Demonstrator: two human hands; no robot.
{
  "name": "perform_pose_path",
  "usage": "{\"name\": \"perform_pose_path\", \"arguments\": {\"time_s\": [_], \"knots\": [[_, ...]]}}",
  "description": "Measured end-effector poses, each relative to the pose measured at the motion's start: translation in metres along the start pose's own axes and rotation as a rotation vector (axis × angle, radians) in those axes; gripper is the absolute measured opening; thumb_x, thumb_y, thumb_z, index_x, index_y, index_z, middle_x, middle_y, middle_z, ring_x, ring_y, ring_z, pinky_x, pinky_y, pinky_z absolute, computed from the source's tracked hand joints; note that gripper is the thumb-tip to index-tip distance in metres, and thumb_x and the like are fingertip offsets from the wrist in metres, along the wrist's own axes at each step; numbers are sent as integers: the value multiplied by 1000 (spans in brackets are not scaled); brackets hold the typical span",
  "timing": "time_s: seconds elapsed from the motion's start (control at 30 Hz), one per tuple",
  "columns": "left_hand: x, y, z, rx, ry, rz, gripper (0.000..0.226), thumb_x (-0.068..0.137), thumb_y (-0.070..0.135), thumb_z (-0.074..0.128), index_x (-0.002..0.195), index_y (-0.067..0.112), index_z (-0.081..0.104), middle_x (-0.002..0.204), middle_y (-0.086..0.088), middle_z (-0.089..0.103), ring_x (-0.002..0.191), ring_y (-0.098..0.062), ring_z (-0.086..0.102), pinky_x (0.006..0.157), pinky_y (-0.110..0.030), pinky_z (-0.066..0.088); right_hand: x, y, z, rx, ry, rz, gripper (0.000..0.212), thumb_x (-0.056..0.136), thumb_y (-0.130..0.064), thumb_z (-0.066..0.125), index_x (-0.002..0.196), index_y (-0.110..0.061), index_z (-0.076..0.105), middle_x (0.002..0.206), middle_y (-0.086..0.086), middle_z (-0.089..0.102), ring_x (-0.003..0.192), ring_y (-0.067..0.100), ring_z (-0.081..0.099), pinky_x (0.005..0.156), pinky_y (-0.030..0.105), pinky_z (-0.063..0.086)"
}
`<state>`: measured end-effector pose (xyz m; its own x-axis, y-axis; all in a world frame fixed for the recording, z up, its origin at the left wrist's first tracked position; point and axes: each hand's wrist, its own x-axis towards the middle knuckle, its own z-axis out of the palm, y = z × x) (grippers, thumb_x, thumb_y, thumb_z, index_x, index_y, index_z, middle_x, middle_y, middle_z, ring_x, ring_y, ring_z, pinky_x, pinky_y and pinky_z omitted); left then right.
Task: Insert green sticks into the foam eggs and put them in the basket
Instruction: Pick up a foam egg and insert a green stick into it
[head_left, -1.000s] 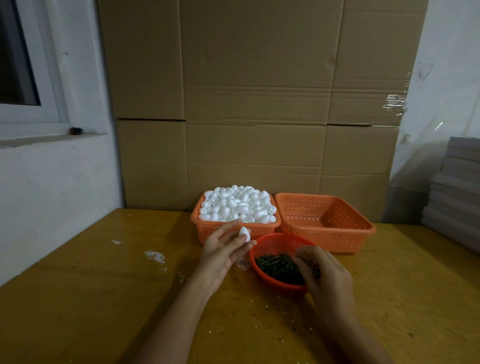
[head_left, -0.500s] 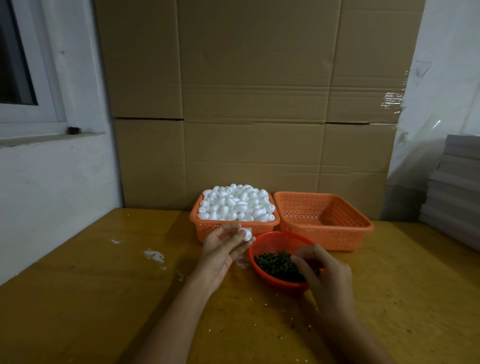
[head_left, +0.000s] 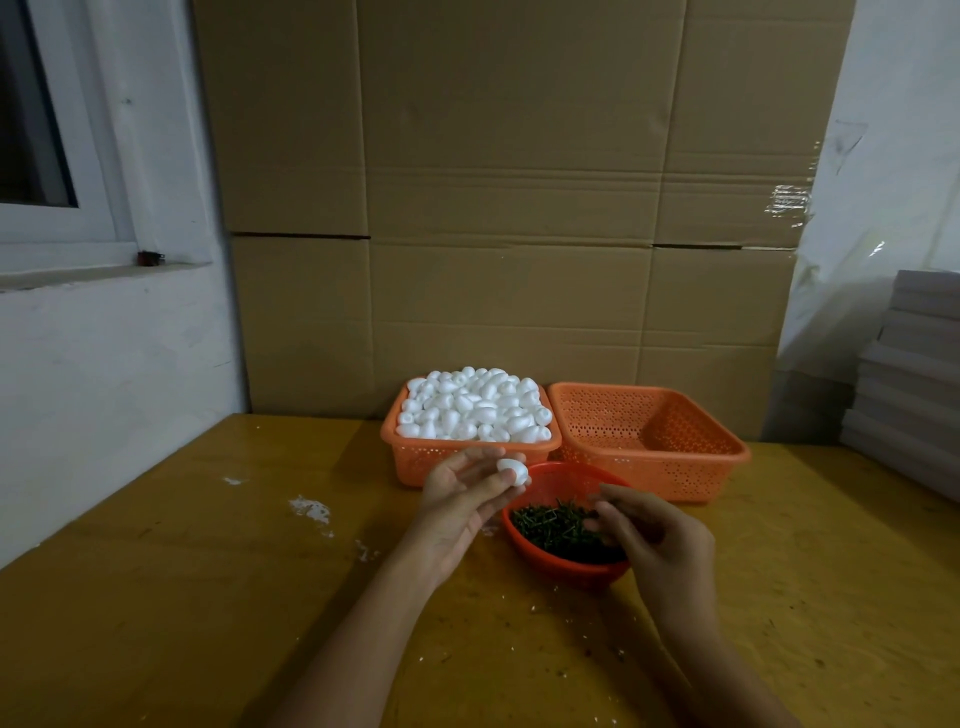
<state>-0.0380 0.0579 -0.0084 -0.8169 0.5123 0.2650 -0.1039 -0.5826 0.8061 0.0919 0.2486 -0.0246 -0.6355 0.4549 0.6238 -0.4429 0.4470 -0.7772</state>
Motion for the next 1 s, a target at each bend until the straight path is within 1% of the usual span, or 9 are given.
{"name": "perform_pose_path", "arguments": {"time_s": [0.1,0.2,0.37,0.6,0.7,0.77,0.87,0.97,1.0], "knots": [[-1,0,1,4,-17,-4,53,68,11,97,115,3,73,127,-25,71,113,-37,73,84,-31,63,0,-4,-1,111,-2,59,13,85,-17,77,97,-19,76,88,-1,81,79,19,80,69,23,62],[-2,0,3,1,-18,-11,51,65,12,99,109,4,76,127,-26,71,112,-37,73,84,-31,63,0,-6,-1,138,-19,97,13,83,-23,78,92,-15,75,83,5,80,79,22,79,69,26,63],[-2,-1,5,7,-10,-22,61,59,14,103,111,1,74,126,-26,71,110,-37,74,82,-31,63,2,-6,-4,234,-23,132,12,84,-18,79,90,-8,76,83,12,79,79,29,78,67,26,63],[-3,-1,6,11,-1,-33,61,55,16,105,108,2,77,126,-26,71,109,-37,74,82,-31,64,6,-11,-7,230,-69,137,13,84,-9,78,96,-4,75,86,12,79,83,27,78,71,23,61],[-3,0,7,4,4,-34,60,56,14,104,108,2,77,126,-27,71,109,-38,74,82,-31,64,3,-12,-7,114,-97,114,11,84,-10,80,93,-10,74,83,9,79,81,24,77,74,31,64],[-4,1,7,-10,5,-34,56,59,13,103,107,2,77,127,-28,70,109,-38,74,82,-32,64,0,-12,-5,0,-103,91,12,86,-12,80,90,-20,73,84,3,79,80,18,77,74,38,64],[-5,3,8,-32,-14,-33,36,74,5,92,107,3,79,128,-29,69,108,-38,74,83,-32,64,-2,-13,-3,-134,-115,17,26,89,-16,79,91,-41,70,87,-12,78,81,7,76,72,32,62],[-5,3,7,-51,-27,-35,26,84,0,80,110,1,77,129,-29,69,110,-38,74,84,-32,63,-4,-15,-1,-235,-145,-46,30,95,-20,73,111,-45,68,92,-25,77,88,-5,73,78,25,60],[-5,3,7,-57,-28,-37,26,84,0,79,110,1,77,129,-29,69,110,-38,74,84,-32,63,-3,-15,-1,-270,-154,-60,30,97,-20,70,113,-46,67,95,-26,76,91,-5,72,80,24,59]]}}
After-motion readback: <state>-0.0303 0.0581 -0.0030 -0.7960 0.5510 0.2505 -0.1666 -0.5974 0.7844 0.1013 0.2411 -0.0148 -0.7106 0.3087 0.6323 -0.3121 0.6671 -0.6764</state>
